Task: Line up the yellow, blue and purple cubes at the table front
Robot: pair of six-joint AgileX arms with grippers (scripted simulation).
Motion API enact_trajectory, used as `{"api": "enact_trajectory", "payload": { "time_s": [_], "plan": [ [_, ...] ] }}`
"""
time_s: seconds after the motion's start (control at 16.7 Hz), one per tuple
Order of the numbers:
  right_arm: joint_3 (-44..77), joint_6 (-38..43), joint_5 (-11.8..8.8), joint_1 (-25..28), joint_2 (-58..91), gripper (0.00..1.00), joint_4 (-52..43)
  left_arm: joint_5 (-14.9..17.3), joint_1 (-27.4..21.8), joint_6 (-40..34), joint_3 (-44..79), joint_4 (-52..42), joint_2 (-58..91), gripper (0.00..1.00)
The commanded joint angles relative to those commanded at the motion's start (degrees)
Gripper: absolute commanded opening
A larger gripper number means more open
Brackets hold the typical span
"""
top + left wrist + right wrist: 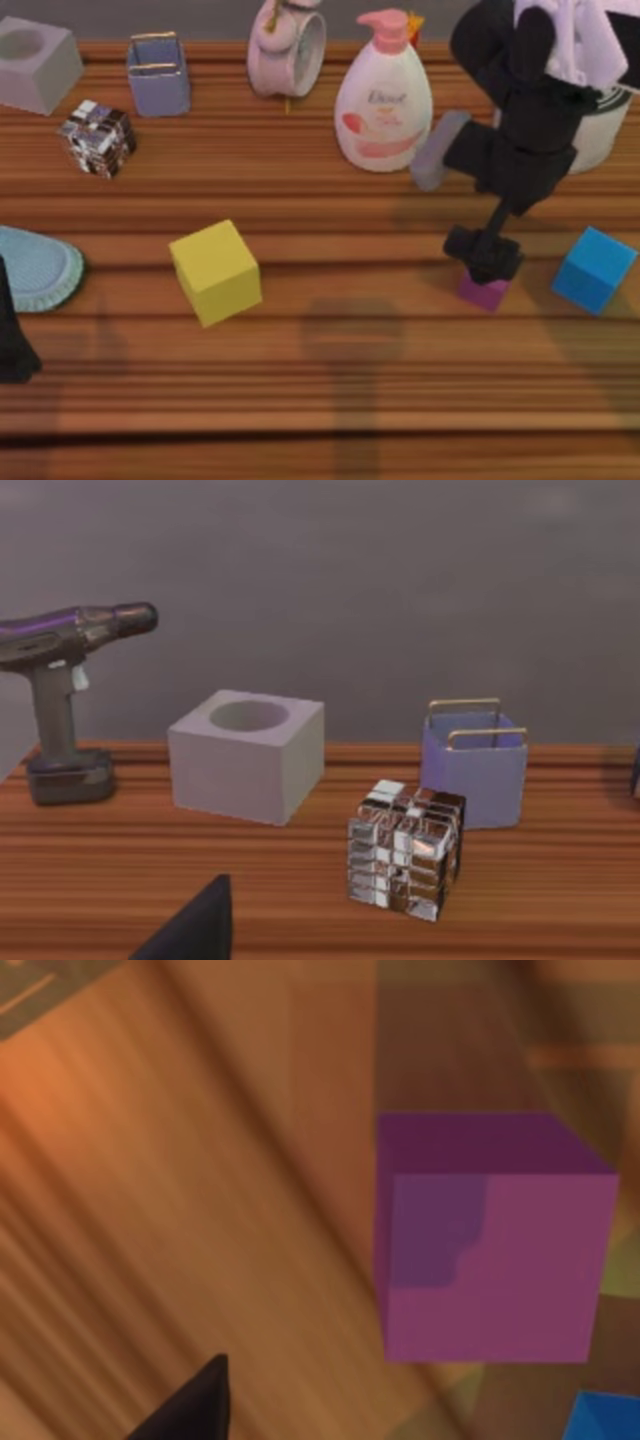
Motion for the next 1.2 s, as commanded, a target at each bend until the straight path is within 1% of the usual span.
{"api": "enact_trajectory", "payload": {
  "time_s": [0.24, 0.6, 0.9, 1.2],
  "plan": [
    [-1.85, -0.04, 0.01, -0.11, 0.75, 1.0, 2.43, 0.0, 0.0, 0.0, 0.0, 0.0, 0.0, 1.0],
    [-9.77, 0.18, 0.05, 0.05, 5.98, 1.0, 16.11, 0.0, 0.0, 0.0, 0.0, 0.0, 0.0, 1.0],
    [-10.8, 0.18, 0.06, 0.09, 6.8, 1.0, 17.6, 0.0, 0.0, 0.0, 0.0, 0.0, 0.0, 1.0],
    [-10.8, 0.18, 0.06, 0.09, 6.8, 0.62, 17.6, 0.0, 0.0, 0.0, 0.0, 0.0, 0.0, 1.0]
  ]
}}
